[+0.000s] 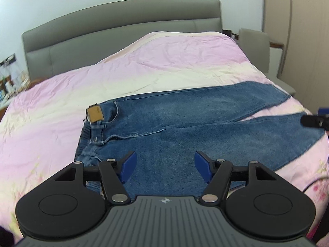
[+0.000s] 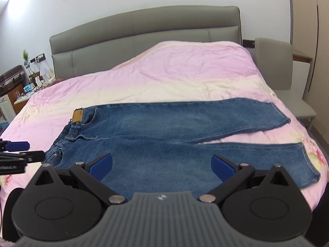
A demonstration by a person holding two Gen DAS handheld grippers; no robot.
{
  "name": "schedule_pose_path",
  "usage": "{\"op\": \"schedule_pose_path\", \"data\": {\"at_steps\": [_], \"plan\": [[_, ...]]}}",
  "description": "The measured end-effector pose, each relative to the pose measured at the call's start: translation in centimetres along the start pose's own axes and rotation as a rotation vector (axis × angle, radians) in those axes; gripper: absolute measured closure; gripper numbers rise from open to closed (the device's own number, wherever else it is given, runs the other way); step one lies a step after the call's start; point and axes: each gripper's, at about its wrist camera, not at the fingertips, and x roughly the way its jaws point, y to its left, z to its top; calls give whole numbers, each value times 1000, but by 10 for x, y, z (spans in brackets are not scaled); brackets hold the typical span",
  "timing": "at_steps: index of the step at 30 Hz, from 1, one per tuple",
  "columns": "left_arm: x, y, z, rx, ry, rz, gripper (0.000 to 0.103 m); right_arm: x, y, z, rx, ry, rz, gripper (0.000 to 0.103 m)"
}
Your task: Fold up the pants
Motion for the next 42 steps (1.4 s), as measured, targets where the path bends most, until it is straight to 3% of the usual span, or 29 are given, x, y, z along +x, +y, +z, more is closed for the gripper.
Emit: {"op": "schedule_pose_path", "data": {"at_steps": [4, 12, 19, 20, 22, 23, 27, 31, 36, 39, 41, 42], "plan": [[14, 11, 2, 116, 45, -21, 40, 13, -37, -3, 0, -3, 25, 5], [64, 32, -26, 365, 196, -64, 38, 54, -100, -25, -190, 120, -86, 5], [121, 49, -63, 590, 364, -58, 31, 83, -127, -51, -369, 240, -26, 6], [128, 50, -67, 616, 384, -55, 31, 89, -130, -56, -392, 254, -23, 8], [143, 51, -76, 668, 422, -39, 30, 102, -135, -66, -449, 306, -37, 25], [148, 52, -80, 689, 439, -30, 30, 107, -138, -71, -488, 329, -45, 28], [168, 53, -94, 768, 484, 14, 29, 123, -153, -92, -661, 411, -85, 29], [183, 51, -100, 832, 496, 27, 18, 134, -177, -112, -819, 495, -137, 29], [192, 42, -108, 944, 498, 47, 11, 142, -211, -122, -902, 512, -240, 30], [199, 39, -111, 960, 508, 67, 6, 145, -236, -119, -879, 492, -324, 31], [206, 34, -110, 941, 520, 95, 6, 148, -245, -113, -855, 491, -362, 41], [209, 31, -110, 925, 529, 114, 8, 149, -247, -111, -852, 495, -371, 55]]}}
